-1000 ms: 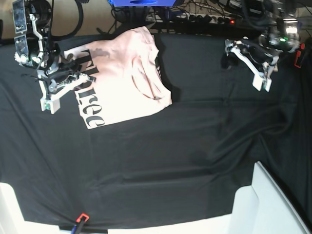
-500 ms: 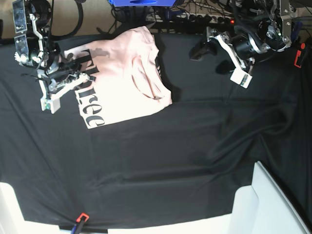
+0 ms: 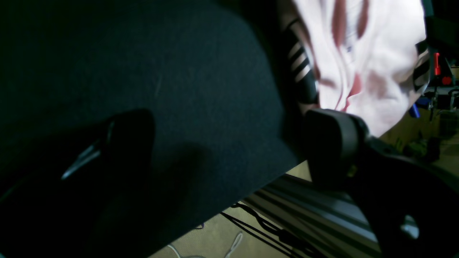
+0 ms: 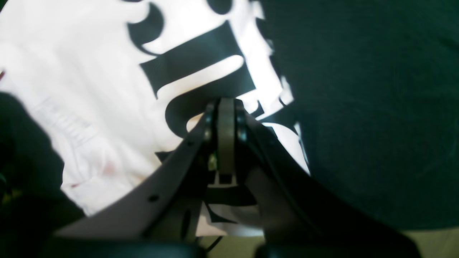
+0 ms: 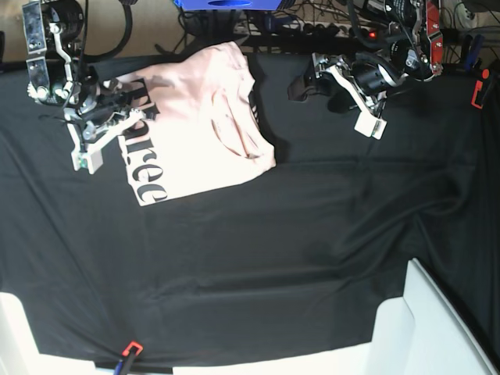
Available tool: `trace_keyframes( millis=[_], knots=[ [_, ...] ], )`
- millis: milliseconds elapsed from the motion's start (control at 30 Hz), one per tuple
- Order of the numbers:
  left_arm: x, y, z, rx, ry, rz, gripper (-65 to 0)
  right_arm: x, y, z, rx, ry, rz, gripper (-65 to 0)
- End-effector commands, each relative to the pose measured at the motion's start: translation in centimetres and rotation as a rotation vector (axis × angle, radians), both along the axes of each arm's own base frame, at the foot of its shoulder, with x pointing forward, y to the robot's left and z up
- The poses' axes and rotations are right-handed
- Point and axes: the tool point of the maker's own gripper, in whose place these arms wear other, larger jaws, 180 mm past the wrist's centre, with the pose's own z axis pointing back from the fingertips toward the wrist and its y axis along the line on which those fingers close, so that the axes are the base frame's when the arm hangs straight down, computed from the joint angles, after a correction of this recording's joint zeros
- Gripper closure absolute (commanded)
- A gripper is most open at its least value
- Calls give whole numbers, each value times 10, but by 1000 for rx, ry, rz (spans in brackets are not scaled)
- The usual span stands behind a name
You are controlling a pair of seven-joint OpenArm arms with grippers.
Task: Fold the T-shirt properly
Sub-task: 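Lower the left gripper onto the shirt's collar edge and grasp it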
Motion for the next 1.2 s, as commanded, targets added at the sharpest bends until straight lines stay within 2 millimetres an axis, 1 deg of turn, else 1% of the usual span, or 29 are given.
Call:
trace_keyframes(
  millis=[0,67,100,233,267,367,467,533,633,700,733,800,900,967,1067,1167],
  knots=[
    [7,-2,12,-14,-47,-3,-650,8,0,8,3,-39,14,0],
    [13,-2,25,-3,-92,-13,-650,8,0,8,3,-42,22,0],
    [12,-2,33,6,-111,-19,-650,8,0,8,2,-42,21,0],
    [20,-12,69,27,-223,-66,-650,10,0,9,2,-45,19,0],
    [18,-14,70,30,-219,-76,-650,10,-1,9,1,-45,18,0],
    [15,-18,62,28,-175,-94,-650,11,-1,10,1,-50,17,-3],
    [13,-25,55,-33,-143,-61,-650,16,0,16,3,-69,20,-7],
    [15,-28,57,-83,-144,-39,-650,22,2,26,4,-103,26,-45],
    [18,-29,59,-112,-148,-27,-650,33,9,53,14,-184,45,-129],
    [18,-29,60,-114,-148,-27,-650,38,14,69,20,-231,56,-162],
    [18,-29,60,-114,-148,-27,-650,39,15,73,22,-245,58,-170],
    [19,-31,60,-118,-150,-25,-650,42,15,77,22,-256,58,-167],
    [17,-31,56,-126,-136,-17,-650,42,14,74,20,-251,55,-167],
    [20,-38,51,-147,-124,-17,-650,45,4,75,9,-255,28,-167],
    [17,-42,36,-171,-76,-4,-650,48,-9,78,-7,-264,-2,-167],
    [20,-47,30,-194,-57,14,-650,46,-17,77,-17,-260,-21,-167]
  ],
)
